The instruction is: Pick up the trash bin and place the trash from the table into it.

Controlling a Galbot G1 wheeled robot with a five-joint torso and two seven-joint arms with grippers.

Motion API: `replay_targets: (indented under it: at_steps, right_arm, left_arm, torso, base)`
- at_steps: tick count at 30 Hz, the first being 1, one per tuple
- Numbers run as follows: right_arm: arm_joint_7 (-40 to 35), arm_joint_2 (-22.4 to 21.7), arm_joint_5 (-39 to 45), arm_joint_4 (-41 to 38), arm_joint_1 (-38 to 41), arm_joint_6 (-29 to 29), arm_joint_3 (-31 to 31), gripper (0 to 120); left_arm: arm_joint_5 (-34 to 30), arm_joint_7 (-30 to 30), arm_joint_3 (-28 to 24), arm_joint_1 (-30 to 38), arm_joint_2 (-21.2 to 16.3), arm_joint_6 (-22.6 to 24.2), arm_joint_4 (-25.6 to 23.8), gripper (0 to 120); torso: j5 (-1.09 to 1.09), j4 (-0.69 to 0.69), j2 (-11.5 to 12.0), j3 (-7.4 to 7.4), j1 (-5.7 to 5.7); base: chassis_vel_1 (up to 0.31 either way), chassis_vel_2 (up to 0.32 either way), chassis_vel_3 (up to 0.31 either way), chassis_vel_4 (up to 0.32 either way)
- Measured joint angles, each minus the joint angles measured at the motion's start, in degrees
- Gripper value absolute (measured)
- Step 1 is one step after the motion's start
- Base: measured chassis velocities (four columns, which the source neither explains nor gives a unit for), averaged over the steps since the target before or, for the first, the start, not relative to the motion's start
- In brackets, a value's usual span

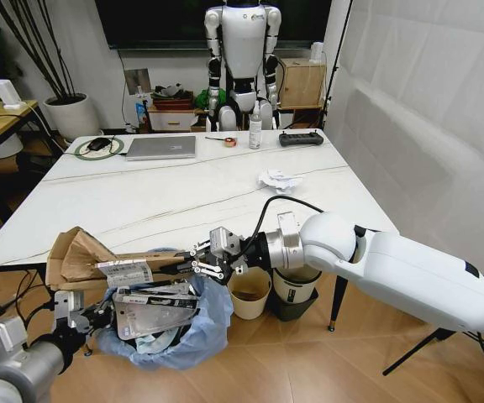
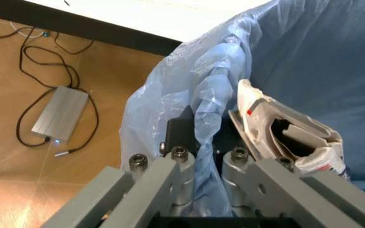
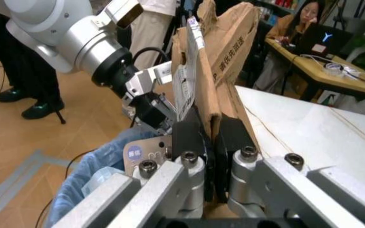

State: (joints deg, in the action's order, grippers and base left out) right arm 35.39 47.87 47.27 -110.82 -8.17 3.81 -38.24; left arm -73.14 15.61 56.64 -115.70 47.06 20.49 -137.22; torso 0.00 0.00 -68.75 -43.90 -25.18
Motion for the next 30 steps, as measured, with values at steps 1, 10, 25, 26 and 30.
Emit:
replay_targets:
  at_steps: [1,10,25,26,30]
  right_arm:
    - [0.0,-0.1,0.0,-0.2,-0.2,0.0,0.1,0]
    - [0.1,-0.3,0.2,-0.7,-1.8,-0.4,0.4,0]
    - [0.1,0.4,0.2,-0.1,-3.5,-1.2,0.9,0]
    - [0.1,0.4,0.2,-0.1,-3.5,-1.2,0.9,0]
    - [0.1,0.3,0.2,-0.1,-3.9,-1.7,1.0,0]
  left_arm:
    - [0.0,0.0,0.1,-0.1,0.0,0.0,0.0,0]
    - [0.0,0.1,0.5,-0.5,-0.1,0.2,-0.4,0]
    - [0.3,0.5,1.6,-1.4,-0.3,1.0,-0.9,0]
    - [0.3,0.5,1.6,-1.4,-0.3,1.0,-0.9,0]
    - [0.3,0.5,2.0,-1.5,-0.5,1.1,-1.1,0]
  torso:
    - [0.0,0.0,0.0,0.0,0.0]
    - [0.0,0.0,0.0,0.0,0.0]
    - [0.0,0.0,0.0,0.0,0.0]
    - [0.0,0.0,0.0,0.0,0.0]
    - [0.0,0.0,0.0,0.0,0.0]
  base:
    - [0.0,0.0,0.0,0.0]
    - [0.0,0.0,0.0,0.0]
    - [0.0,0.0,0.0,0.0]
    - [0.0,0.0,0.0,0.0]
    - [0.0,0.0,0.0,0.0]
